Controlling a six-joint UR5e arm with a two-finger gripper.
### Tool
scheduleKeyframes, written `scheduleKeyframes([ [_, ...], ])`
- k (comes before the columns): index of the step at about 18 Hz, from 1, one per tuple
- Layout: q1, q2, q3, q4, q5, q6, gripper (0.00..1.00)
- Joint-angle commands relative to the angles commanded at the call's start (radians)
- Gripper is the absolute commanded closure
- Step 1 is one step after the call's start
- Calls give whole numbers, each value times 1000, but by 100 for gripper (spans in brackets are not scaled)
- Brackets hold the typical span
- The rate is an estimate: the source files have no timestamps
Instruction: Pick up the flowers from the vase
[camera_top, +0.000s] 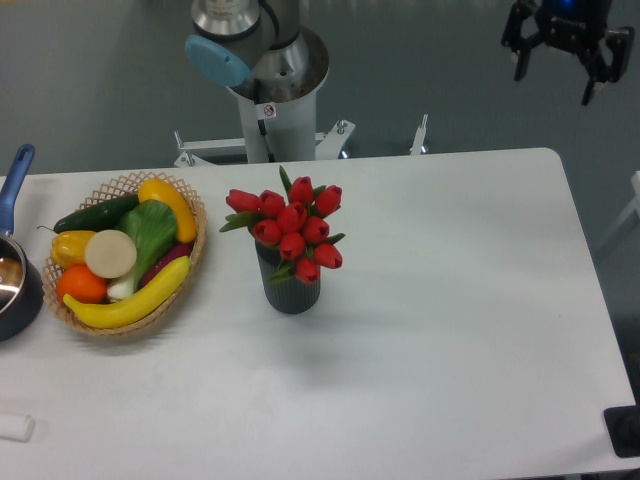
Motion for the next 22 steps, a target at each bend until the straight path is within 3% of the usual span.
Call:
scheduleKeyframes([
  [7, -6, 2, -20, 15, -6, -8, 0],
  [10, -8, 0, -37, 32, -84, -17, 0],
  [17, -9, 48, -222, 259, -212, -202, 0],
  [22, -20, 57, -280, 264, -261, -262, 0],
])
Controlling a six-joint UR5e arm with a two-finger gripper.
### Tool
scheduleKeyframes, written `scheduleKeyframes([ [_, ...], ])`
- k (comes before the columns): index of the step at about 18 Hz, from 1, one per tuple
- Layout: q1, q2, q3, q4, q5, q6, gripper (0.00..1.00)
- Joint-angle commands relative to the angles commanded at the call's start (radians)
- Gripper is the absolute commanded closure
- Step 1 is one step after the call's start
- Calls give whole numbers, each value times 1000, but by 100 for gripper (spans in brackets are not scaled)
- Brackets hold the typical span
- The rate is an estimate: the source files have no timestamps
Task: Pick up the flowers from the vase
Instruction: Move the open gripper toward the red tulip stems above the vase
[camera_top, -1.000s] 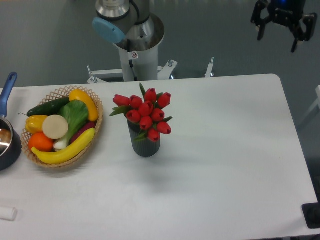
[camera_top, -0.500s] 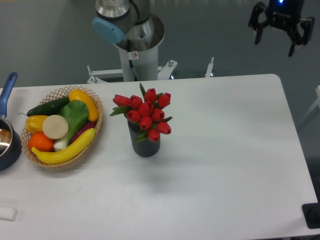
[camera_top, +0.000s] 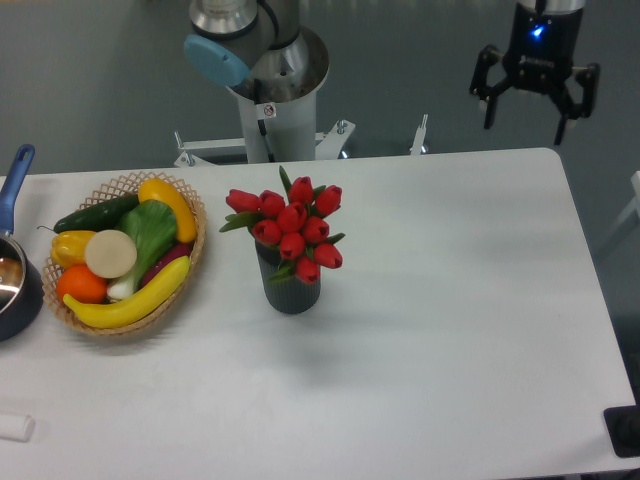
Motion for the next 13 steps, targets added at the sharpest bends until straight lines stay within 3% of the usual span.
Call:
scheduleKeyframes([
  [4, 0, 32, -81, 3, -77, -9, 0],
  [9, -9, 28, -106, 0, -227, -8, 0],
  [13, -55, 41, -173, 5, -295, 0, 0],
])
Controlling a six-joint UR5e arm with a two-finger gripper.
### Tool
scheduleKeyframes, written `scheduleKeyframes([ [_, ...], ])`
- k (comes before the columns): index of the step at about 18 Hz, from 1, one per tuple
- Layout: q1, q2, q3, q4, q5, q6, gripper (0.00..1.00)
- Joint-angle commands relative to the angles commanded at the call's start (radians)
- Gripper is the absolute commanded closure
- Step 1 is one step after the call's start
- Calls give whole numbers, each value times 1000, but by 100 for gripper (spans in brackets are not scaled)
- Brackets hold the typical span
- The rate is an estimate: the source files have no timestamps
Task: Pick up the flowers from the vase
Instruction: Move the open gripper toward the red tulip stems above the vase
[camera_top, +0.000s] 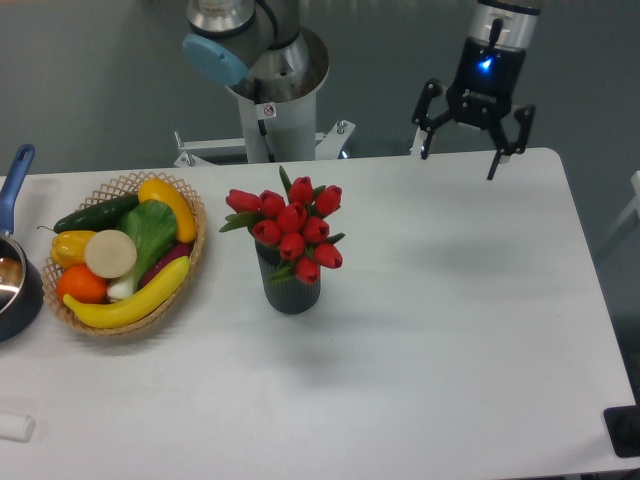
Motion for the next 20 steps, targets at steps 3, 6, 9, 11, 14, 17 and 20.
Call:
scheduleKeyframes([
  [3, -15, 17, -28, 0, -41, 3, 0],
  [6, -29, 28, -40, -1, -54, 31, 0],
  [9, -64, 45, -51, -3, -55, 37, 0],
  [11, -98, 43, -60, -2, -61, 35, 0],
  [14, -126, 45, -91, 0, -84, 34, 0],
  [17, -127, 54, -121, 3, -124, 34, 0],
  [20, -138, 51, -123, 3, -126, 29, 0],
])
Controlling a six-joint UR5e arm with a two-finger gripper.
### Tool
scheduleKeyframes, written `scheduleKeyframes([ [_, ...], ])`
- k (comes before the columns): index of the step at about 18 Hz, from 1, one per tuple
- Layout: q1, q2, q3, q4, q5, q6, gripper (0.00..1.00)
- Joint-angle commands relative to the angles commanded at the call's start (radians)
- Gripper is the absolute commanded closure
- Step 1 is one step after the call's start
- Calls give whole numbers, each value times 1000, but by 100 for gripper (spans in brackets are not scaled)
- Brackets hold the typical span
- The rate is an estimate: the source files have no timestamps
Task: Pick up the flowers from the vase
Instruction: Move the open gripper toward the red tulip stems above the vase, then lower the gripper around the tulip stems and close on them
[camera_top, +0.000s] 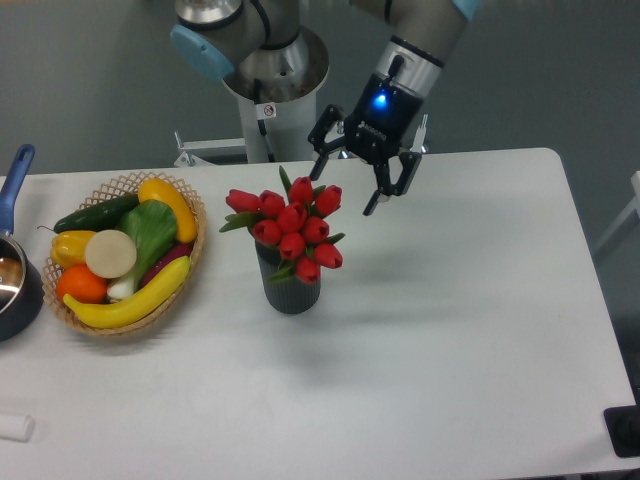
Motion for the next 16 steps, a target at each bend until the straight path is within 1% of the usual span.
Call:
scheduleKeyframes([
  [2, -2, -3, -2, 0, -2, 0, 0],
  [5, -29, -18, 0, 3, 0, 2, 0],
  [8, -40, -28, -2, 3, 0, 2, 0],
  [10, -58, -40, -2, 29, -3, 2, 0],
  [13, -86, -84, -2, 93, -6, -8, 0],
  [16, -95, -98, -3, 104, -6, -8, 0],
])
